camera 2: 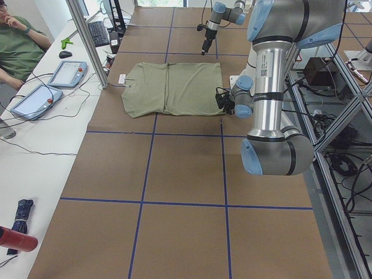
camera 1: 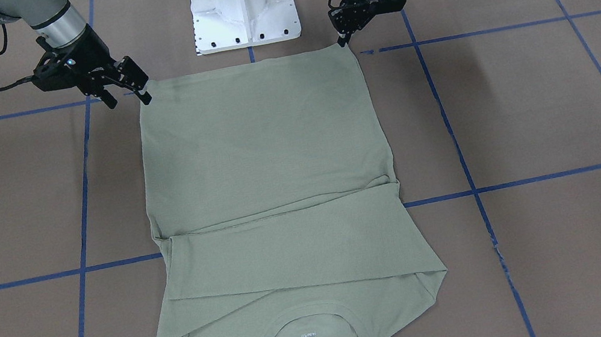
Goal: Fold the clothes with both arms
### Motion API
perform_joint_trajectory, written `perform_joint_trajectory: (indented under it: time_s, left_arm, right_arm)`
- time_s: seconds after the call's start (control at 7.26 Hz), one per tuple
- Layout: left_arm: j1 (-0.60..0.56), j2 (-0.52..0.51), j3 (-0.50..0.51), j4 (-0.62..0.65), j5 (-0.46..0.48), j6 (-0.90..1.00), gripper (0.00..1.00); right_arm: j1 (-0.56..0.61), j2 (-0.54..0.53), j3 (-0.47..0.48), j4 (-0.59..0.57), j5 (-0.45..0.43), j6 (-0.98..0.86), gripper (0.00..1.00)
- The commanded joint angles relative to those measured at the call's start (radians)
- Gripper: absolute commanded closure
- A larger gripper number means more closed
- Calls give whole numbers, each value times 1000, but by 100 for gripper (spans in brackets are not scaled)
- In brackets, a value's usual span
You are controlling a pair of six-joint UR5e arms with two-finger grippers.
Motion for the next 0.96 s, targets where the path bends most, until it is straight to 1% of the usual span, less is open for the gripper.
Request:
perform_joint_trajectory:
  time_s: [0.0, 0.14, 0.41, 0.55, 0.69, 0.83]
  left_arm:
    - [-11, -3, -60, 0, -2, 6, 100]
    - [-25, -1, -81, 0, -2, 6, 100]
    - [-51, -3, -94, -2, -2, 6, 100]
    - [-57, -1, -112, -2, 0, 6, 100]
    - [-60, -3, -124, -2, 0, 5, 100]
    - [-60, -1, -144, -2, 0, 5, 100]
  right_arm:
    - [-3, -58, 3, 0, -4, 117, 8]
    - [-27, -69, 11, 0, -39, 169, 9]
    - [-127, -75, 14, 0, -127, 269, 17]
    - [-191, -66, 11, 0, -195, 300, 17]
    - [-231, -61, 12, 1, -245, 298, 17]
    - [-265, -40, -15, 0, -268, 298, 17]
